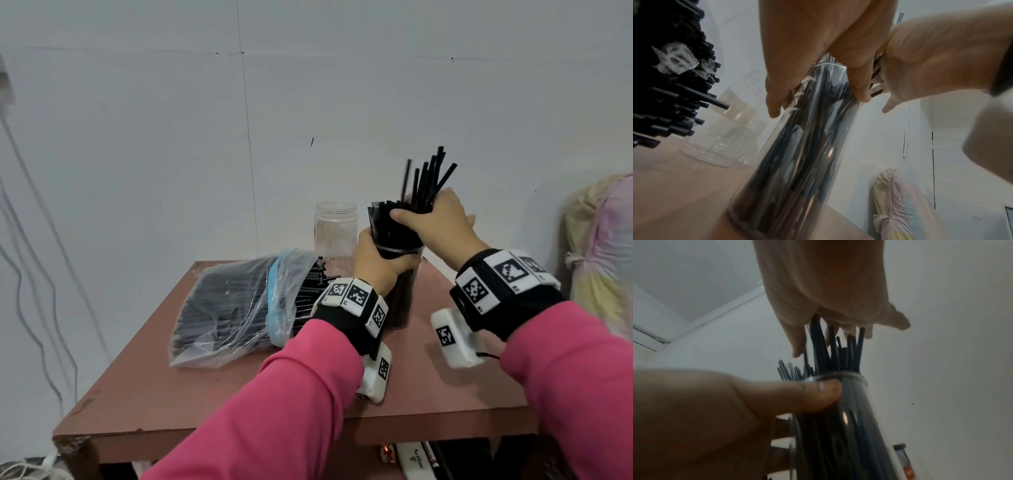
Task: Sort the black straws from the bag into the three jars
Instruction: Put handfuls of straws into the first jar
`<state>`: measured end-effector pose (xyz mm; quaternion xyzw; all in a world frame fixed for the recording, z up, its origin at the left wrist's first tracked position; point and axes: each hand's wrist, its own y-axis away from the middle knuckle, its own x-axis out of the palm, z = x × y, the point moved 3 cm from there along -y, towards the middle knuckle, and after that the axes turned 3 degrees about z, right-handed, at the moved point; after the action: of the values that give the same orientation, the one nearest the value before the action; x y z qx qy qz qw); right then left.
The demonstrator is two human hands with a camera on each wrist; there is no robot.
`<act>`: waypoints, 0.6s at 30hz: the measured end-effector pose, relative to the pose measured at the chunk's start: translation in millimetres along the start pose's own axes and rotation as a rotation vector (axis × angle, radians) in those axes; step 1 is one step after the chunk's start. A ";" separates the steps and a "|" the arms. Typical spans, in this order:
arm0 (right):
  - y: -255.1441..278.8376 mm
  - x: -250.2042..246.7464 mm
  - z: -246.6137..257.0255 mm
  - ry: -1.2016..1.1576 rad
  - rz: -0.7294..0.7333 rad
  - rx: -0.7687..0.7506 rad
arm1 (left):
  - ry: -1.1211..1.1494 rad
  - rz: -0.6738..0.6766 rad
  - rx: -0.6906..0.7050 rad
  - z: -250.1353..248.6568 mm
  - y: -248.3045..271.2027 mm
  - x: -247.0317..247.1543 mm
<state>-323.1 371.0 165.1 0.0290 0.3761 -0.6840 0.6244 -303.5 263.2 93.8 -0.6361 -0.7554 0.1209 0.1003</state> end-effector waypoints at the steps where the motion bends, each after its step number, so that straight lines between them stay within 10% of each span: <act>1: 1.3 -3.7 7.8 -0.146 -0.018 -0.041 | -0.003 0.000 0.003 0.7 -0.8 -0.2; 7: 1.1 -20.2 39.0 -0.302 -0.185 -0.332 | -0.018 0.002 0.007 5.5 -4.8 0.6; 18: 4.7 -6.9 22.6 -0.157 -0.030 -0.273 | -0.013 0.019 0.019 6.3 -5.5 -0.7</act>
<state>-307.7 364.7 182.5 -0.1155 0.4158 -0.6361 0.6397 -310.5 261.2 89.6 -0.6415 -0.7488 0.1332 0.1001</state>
